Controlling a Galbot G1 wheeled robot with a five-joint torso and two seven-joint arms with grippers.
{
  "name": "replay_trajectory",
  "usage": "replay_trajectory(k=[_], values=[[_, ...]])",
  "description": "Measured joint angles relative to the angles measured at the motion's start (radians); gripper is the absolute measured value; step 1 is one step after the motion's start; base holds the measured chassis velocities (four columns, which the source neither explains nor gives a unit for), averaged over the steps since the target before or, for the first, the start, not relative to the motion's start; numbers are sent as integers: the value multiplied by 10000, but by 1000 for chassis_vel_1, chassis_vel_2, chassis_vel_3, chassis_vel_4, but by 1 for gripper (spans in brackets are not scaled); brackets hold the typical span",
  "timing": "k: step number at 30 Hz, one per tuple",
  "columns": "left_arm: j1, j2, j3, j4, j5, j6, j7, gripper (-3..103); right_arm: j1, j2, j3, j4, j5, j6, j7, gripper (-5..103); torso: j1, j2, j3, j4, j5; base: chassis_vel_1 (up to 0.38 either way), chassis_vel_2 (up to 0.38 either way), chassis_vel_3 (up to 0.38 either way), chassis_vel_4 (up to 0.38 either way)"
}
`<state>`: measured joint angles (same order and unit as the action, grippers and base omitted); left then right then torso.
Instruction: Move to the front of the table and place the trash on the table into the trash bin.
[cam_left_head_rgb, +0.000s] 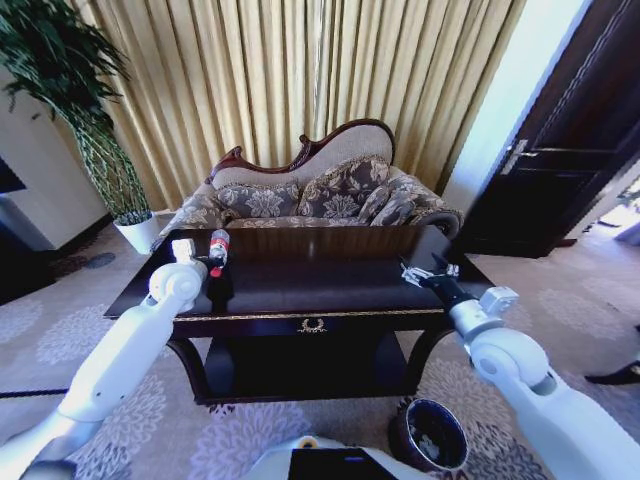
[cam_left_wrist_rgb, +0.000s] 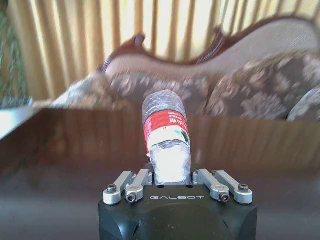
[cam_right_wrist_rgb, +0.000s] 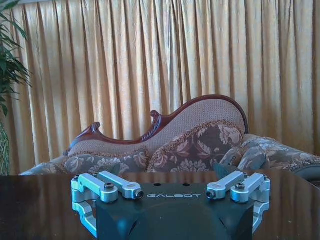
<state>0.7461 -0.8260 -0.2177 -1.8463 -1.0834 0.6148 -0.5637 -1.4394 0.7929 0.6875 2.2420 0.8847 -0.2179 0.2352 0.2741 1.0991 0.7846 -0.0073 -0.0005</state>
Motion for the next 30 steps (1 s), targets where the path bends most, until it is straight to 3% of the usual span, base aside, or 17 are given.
replay_trajectory(k=[3,4,8,9,11,12,14,15,20,24,30], values=[[429,222,-295,-384,1622,-1117,1399,30,-78,-48,188,458,286,-134,18,100,0,0,0,-1,2,0,0,0,0],[429,222,-295,-384,1622,-1117,1399,30,-78,-48,188,458,286,-134,18,100,0,0,0,-1,2,0,0,0,0],[919,496,-627,-860,2900,-2472,2471,30,-192,-55,296,1180,797,-319,39,100,-1,0,-1,-2,1,0,0,0,0],[919,496,-627,-860,2900,-2472,2471,30,-192,-55,296,1180,797,-319,39,100,-1,0,-1,-2,1,0,0,0,0],[1307,704,-852,-999,3652,-3550,3152,30,-238,-122,265,1575,1005,-374,36,100,0,0,0,-1,0,0,0,0,0],[1307,704,-852,-999,3652,-3550,3152,30,-238,-122,265,1575,1005,-374,36,100,0,0,0,-1,0,0,0,0,0],[1835,1027,-1202,-1325,3962,-4466,3694,30,-141,-285,66,1982,1388,-441,14,100,0,0,-1,-4,1,0,0,0,0],[1835,1027,-1202,-1325,3962,-4466,3694,30,-141,-285,66,1982,1388,-441,14,100,0,0,-1,-4,1,0,0,0,0],[2496,1653,-1600,-1999,3946,-5614,4645,29,439,-944,-250,2077,2238,-521,-315,100,-1,1,-1,1,1,0,0,0,0],[2429,1935,-1467,-2393,3733,-6190,5054,29,1289,-1287,-671,1791,3027,-563,-605,100,0,1,-1,-2,3,0,0,0,0],[2062,2201,-1101,-2718,3647,-6431,5383,29,2576,-1575,-1652,1394,4234,-652,-860,100,-1,1,0,-2,1,0,0,0,0]])
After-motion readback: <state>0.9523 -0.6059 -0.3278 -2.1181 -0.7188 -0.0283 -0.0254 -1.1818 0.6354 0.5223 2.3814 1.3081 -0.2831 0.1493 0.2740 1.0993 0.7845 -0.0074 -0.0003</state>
